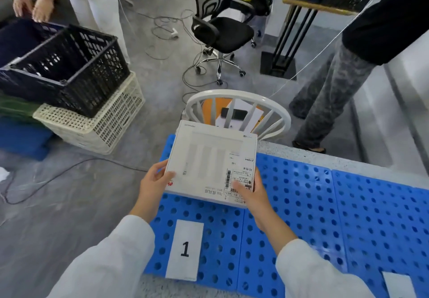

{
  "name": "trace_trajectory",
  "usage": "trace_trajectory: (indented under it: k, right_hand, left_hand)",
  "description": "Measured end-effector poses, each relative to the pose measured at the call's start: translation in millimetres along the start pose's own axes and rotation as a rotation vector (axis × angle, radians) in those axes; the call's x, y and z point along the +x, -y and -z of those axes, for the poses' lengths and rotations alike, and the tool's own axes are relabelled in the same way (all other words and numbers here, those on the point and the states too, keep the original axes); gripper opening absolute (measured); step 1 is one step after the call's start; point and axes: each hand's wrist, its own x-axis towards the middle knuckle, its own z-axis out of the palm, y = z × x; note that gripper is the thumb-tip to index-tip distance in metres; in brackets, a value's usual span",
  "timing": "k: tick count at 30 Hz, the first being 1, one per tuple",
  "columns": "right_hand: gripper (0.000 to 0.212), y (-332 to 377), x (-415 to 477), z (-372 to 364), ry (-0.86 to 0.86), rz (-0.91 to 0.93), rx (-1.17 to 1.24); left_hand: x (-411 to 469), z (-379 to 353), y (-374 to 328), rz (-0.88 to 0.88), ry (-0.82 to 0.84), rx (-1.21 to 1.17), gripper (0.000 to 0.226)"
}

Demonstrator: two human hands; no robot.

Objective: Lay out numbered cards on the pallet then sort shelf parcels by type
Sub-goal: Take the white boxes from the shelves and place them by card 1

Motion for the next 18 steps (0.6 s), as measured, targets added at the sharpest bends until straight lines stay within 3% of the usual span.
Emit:
trace_trajectory:
  k: [14,18]
  right_hand:
    - [0.088,-16.1,14.5,-4.1,-0.013,-0.098,0.004]
    - [0.078,-13.0,12.1,-1.6,-0.002,-0.111,-0.025]
  left_hand:
    - [17.3,-6.1,5.6,0.036,-0.041,0.073,0.029]
    - [10.3,-12.9,-2.2,-0.004,-0.111,0.109,0.030]
